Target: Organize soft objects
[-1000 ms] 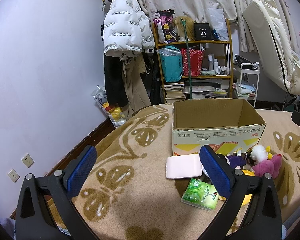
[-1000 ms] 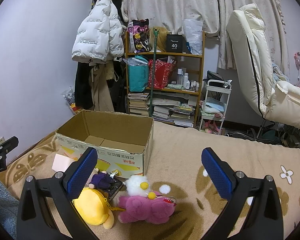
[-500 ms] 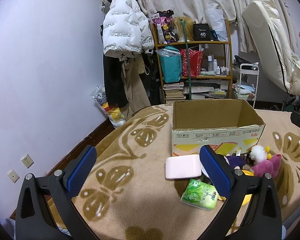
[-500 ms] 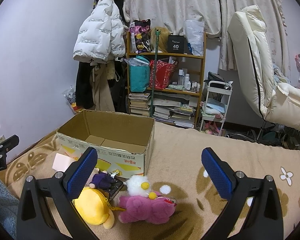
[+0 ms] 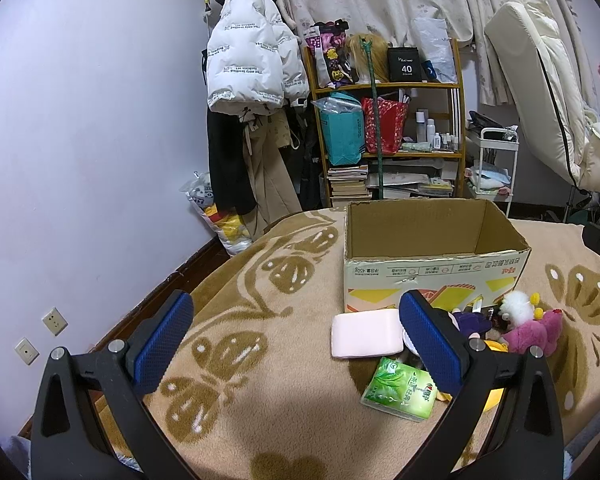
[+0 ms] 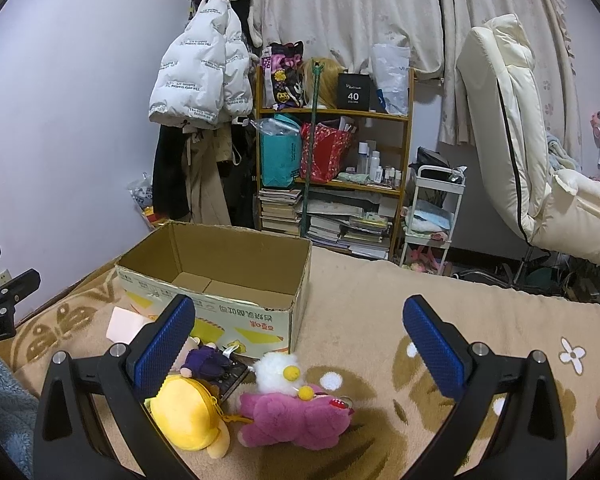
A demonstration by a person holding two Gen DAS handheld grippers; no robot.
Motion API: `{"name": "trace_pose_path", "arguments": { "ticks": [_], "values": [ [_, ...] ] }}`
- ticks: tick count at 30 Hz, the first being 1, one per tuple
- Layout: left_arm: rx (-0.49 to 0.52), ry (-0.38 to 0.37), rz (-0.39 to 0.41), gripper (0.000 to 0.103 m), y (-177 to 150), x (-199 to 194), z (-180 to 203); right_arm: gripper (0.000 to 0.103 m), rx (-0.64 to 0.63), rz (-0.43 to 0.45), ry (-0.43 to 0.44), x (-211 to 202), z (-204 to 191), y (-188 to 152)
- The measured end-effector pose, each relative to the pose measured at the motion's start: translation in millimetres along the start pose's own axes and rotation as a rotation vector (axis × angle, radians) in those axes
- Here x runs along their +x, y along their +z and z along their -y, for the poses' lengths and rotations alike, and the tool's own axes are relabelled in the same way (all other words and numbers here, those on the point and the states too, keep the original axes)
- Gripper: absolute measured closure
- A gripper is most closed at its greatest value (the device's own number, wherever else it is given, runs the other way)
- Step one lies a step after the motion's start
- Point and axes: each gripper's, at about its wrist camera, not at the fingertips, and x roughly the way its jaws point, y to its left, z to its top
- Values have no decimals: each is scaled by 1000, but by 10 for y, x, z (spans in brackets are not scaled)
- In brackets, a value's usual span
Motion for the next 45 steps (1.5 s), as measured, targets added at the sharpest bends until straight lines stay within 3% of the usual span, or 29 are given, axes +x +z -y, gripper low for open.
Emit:
{"name": "trace_pose_path", "arguments": {
  "ticks": [34,45],
  "values": [
    [5,2,-6,1,-11,-2,-8,0,-3,1,0,-35,13,14],
    [7,-28,-71,1,5,128,9,0,-9,-20,2,-26,70,14]
  ]
}}
